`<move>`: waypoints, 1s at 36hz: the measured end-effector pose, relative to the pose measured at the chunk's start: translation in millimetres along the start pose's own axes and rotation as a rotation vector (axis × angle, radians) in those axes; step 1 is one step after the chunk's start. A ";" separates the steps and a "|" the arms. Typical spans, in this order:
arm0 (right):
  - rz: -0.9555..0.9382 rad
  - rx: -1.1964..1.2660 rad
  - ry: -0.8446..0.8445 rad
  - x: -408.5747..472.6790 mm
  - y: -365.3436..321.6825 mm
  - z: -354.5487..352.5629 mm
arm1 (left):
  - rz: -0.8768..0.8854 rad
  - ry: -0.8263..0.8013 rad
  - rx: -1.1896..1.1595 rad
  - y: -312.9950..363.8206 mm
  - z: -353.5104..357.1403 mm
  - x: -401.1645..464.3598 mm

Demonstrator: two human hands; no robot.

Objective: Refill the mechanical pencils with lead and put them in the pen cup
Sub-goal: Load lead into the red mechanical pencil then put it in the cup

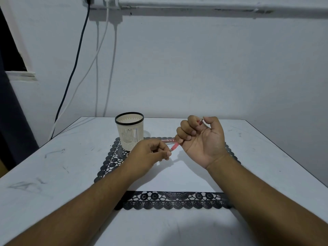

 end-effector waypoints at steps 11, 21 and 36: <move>0.021 -0.018 0.009 -0.7 2.5 3.0 | -0.036 -0.028 -0.023 -4.3 2.9 -0.6; 0.007 0.065 0.212 4.1 10.9 -12.7 | -0.063 0.047 -0.038 -9.0 -5.0 2.9; -0.038 0.108 0.150 -2.0 5.1 -4.6 | -0.041 0.014 -0.024 -4.7 0.1 2.8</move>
Point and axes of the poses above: each hand's wrist, its own x-axis towards the middle knuckle, its own z-axis out of the palm, y = z × x, the point moved 9 cm from there along x, towards the middle knuckle, and after that the axes turned 11 degrees about y, right-handed, at the moved point
